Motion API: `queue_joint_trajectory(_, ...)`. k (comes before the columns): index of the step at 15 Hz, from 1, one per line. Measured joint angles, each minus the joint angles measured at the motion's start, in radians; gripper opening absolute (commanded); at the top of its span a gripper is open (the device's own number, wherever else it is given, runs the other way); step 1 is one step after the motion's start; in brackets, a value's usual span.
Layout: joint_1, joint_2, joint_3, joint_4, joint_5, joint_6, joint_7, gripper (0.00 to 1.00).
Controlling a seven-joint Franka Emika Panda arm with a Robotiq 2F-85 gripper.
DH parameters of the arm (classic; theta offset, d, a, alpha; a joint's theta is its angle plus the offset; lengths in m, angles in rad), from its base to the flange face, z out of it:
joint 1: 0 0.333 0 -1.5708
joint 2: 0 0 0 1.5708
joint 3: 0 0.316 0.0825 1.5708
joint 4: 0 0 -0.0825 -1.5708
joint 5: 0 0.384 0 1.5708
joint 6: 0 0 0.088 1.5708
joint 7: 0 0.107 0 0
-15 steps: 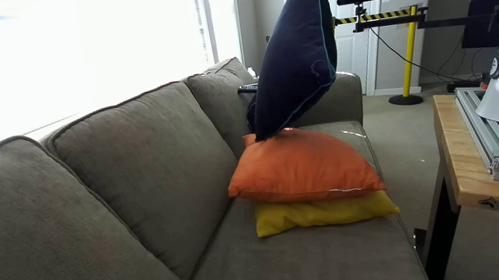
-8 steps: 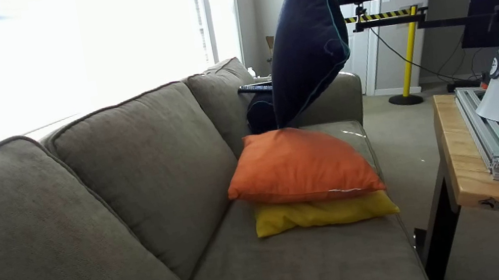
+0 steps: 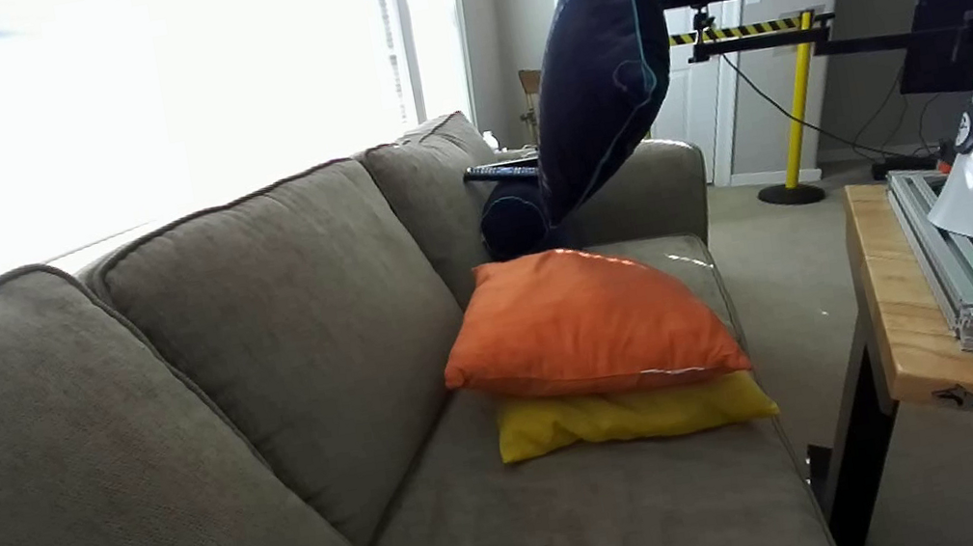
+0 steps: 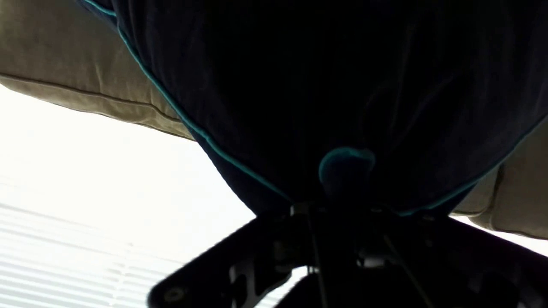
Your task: Move the blue pillow to the right.
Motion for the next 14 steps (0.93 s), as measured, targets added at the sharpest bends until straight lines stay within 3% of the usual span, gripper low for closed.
queue_joint_trajectory(9, -0.073, 0.094, -0.040, 0.044, -0.177, 0.014, 0.112, 0.03)
queue_joint_trajectory(14, -0.108, 0.173, -0.042, 0.086, -0.274, 0.083, 0.202, 0.03)
